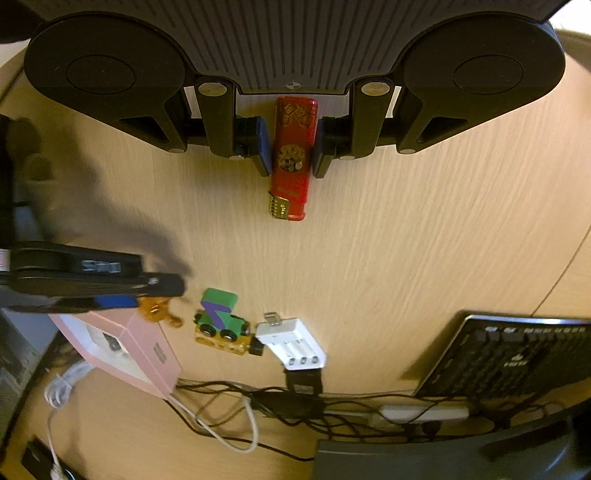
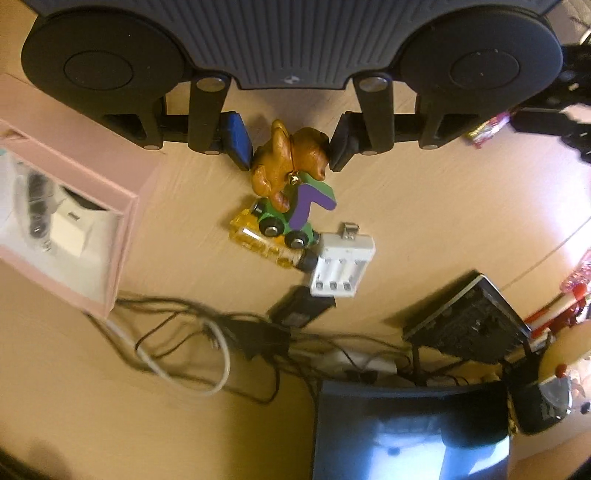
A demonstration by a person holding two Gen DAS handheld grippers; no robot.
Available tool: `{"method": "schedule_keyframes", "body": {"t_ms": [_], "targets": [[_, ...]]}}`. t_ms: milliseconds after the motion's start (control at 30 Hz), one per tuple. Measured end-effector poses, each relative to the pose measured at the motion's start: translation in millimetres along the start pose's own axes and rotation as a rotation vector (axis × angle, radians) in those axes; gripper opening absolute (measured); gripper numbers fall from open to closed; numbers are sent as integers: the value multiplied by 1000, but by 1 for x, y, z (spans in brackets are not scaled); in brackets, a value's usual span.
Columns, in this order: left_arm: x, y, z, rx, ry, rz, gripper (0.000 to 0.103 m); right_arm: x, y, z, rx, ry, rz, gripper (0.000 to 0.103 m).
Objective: Organize rigid objects
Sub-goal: 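Lift the red lighter with the left tool while the right tool grasps the orange teddy-bear figure, then drop the red lighter into the pink box with the left tool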
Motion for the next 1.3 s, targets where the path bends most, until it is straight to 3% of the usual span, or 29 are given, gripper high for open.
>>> {"method": "schedule_keyframes", "body": {"t_ms": [267, 400, 500, 633, 700, 767, 833, 900, 1033, 1167, 1300], "targets": [[-9, 5, -47, -178, -170, 72, 26, 63, -22, -27, -56, -128, -38, 46], [-8, 22, -84, -274, -262, 39, 26, 94, -39, -48, -88, -219, -52, 46], [-7, 56, -111, -323, -311, -32, 26, 115, -55, -67, -159, -276, -49, 46], [-14, 118, -150, -346, -306, -169, 26, 138, -80, -87, -254, -346, -39, 46], [-22, 154, -167, -303, -326, -246, 27, 148, -93, -94, -282, -381, -36, 46], [-39, 183, -180, -236, -384, -268, 28, 155, -104, -98, -304, -418, -31, 46], [-60, 201, -194, -223, -354, -269, 28, 161, -113, -103, -329, -449, -19, 46], [-74, 203, -200, -200, -301, -289, 28, 166, -120, -107, -351, -472, -12, 46], [-85, 183, -185, -93, -328, -274, 28, 176, -132, -112, -384, -508, -12, 46], [-85, 158, -161, -35, -334, -218, 28, 168, -132, -119, -392, -486, 9, 46], [-61, 123, -129, -56, -308, -172, 28, 158, -113, -122, -352, -433, -26, 46]]}}
Point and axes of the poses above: each gripper's, at about its wrist camera, not at the fingertips, and x roughly against the way its jaws point, z to its left, y to its top, the point moved 1 cm from there along -x, roughly the way its jaws point, and after that the axes turned 3 degrees about -y, right-handed, at the moved point
